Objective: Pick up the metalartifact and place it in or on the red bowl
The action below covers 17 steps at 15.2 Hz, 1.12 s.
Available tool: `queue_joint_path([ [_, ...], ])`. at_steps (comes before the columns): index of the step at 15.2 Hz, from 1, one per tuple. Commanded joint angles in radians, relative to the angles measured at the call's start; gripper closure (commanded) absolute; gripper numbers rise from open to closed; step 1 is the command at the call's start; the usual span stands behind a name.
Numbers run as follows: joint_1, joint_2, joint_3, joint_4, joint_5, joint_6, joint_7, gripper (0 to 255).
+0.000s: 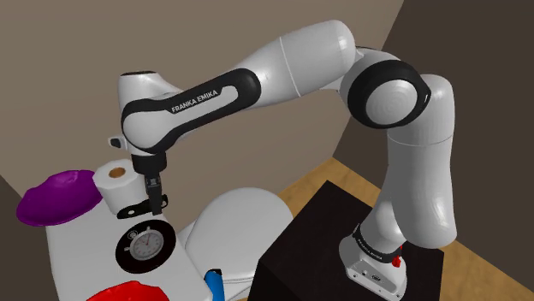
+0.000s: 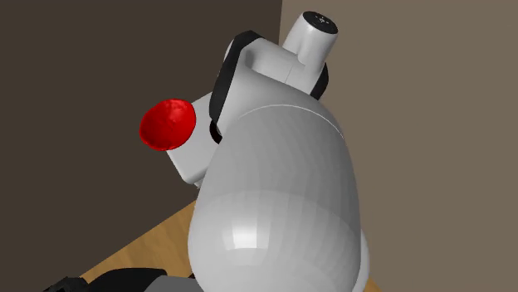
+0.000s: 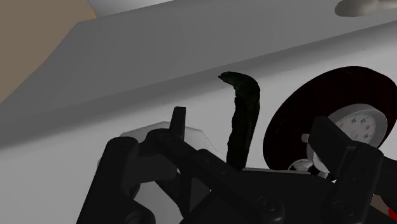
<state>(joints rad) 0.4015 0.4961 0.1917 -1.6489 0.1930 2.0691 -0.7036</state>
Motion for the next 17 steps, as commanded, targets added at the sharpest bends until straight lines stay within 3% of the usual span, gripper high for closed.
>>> queue_joint_path([
  [1, 0.005, 0.016, 0.001, -0.004, -0.001, 0.020, 0.000, 0],
  [9, 0.006, 0.019, 0.001, -0.007, 0.000, 0.027, 0.000, 0],
  [10, 0.006, 0.019, 0.001, -0.008, 0.000, 0.027, 0.000, 255],
  [17, 0.006, 0.020, 0.001, -0.006, -0.001, 0.026, 0.000, 255],
])
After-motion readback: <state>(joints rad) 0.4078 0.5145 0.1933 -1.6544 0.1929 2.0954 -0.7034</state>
